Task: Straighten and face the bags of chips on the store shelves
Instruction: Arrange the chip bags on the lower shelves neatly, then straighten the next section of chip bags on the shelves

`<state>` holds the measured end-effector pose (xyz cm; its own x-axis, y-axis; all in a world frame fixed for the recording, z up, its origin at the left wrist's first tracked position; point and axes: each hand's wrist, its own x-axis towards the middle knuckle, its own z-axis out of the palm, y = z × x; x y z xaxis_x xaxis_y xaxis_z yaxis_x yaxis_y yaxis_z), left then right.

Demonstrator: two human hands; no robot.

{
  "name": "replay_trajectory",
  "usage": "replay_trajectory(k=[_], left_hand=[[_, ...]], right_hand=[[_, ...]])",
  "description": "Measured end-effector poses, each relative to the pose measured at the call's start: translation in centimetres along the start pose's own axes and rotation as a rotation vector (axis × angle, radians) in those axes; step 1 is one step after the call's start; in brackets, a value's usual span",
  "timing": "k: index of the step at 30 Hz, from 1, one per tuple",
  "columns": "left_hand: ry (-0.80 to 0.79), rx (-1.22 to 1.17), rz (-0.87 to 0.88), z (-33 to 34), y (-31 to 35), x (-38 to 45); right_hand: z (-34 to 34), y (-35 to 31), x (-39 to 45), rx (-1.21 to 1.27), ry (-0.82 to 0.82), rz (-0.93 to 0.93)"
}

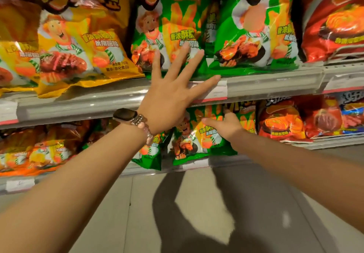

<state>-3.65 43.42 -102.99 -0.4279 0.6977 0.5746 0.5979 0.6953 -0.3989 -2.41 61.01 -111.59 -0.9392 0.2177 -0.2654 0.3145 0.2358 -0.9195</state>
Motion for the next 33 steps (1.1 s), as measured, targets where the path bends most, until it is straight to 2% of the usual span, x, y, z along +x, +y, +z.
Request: replay_trajectory(k=[8, 13, 20, 22, 23, 27, 33], left_hand=[[0.043, -0.019, 0.020, 0.5, 0.0, 0.0], [0.029, -0.019, 0.014, 0.3, 0.1, 0.2], [0.011, 0.001, -0.009, 0.2, 0.2, 0.2], [-0.001, 0.011, -0.016, 0.0, 0.2, 0.2], [-0.006, 0.016, -0.017, -0.1, 0.3, 0.2], [-0.031, 0.054, -0.019, -0.4, 0.7, 0.4], [-0.037, 0.055, -0.127, -0.6, 2.6, 0.4]], right_hand=[[2.5, 2.9, 2.9, -0.049, 0.092, 0.026], [5.2, 3.2, 4.2, -0.127, 0.069, 0.023], [7.0, 3.9, 6.4, -0.406, 0.055, 0.051], [7.0, 4.0, 6.7, -0.454, 0.142, 0.085], [7.0, 3.9, 6.7, -0.558, 0.157, 0.071], [6.6, 3.8, 6.7, -0.773, 0.025, 0.062], [1.3, 0.7, 2.8, -0.482, -0.164, -0.099]])
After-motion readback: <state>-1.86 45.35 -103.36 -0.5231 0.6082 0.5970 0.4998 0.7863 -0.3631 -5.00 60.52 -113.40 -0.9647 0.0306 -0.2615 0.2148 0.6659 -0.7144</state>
